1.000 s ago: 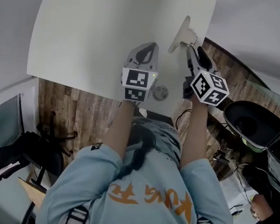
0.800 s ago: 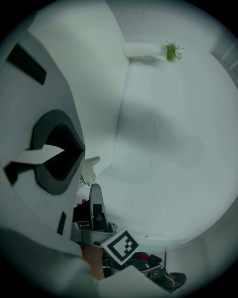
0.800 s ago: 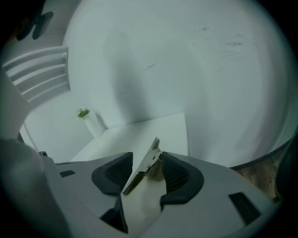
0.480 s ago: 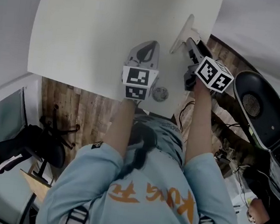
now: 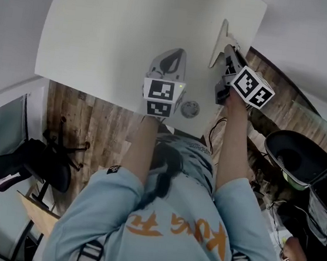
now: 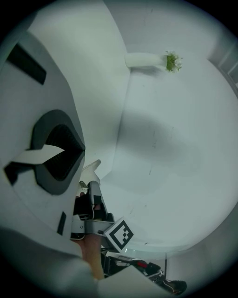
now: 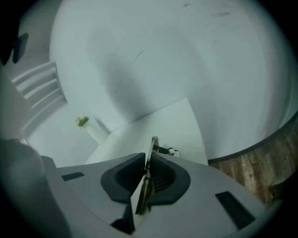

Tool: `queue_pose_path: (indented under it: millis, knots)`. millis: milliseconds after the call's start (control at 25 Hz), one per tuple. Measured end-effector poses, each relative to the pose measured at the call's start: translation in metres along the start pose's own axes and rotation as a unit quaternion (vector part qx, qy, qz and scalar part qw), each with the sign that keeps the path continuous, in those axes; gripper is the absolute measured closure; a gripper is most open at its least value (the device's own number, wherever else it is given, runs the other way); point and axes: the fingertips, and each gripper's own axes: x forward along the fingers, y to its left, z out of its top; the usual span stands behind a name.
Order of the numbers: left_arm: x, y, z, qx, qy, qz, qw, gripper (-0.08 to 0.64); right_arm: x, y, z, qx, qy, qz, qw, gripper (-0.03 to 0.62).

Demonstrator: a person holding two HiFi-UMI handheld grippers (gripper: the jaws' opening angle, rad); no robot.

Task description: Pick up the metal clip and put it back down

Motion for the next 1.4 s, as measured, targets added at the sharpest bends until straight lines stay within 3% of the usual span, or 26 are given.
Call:
queue_pose_path:
  millis: [280,640,840,960,1120,1280,1400]
  knots:
    - [-0.009,0.004,0.012,-0.001,-0.02,0.011,0.9997,0.543,-0.003,0.015,-0.003,-0.035,0.001,0.015,0.999,0.56]
    - [0.007,0.033,0.053,-0.007,-0.046,0.028,0.9985,0.543,0.005,0.044,0.063,-0.121,-0.061,0.003,0.991,0.561]
    - [-0.034,0.034,0.095,0.034,-0.102,0.043,0.9933,0.543,-0.042,0.083,0.08,-0.211,-0.122,-0.001,0.97,0.561]
    - [-0.068,0.03,0.118,0.05,-0.143,0.043,0.9876,0.543,-0.077,0.115,0.088,-0.264,-0.161,0.002,0.951,0.561]
    - [-0.081,0.055,0.138,0.054,-0.165,0.047,0.9837,0.543,-0.077,0.155,0.098,-0.332,-0.184,0.0,0.925,0.561]
    - [-0.084,0.063,0.154,0.058,-0.181,0.051,0.9804,0.543,-0.078,0.168,0.112,-0.358,-0.2,-0.005,0.912,0.561]
    - [-0.101,0.072,0.152,0.057,-0.186,0.052,0.9794,0.543,-0.085,0.184,0.102,-0.366,-0.201,-0.005,0.909,0.561]
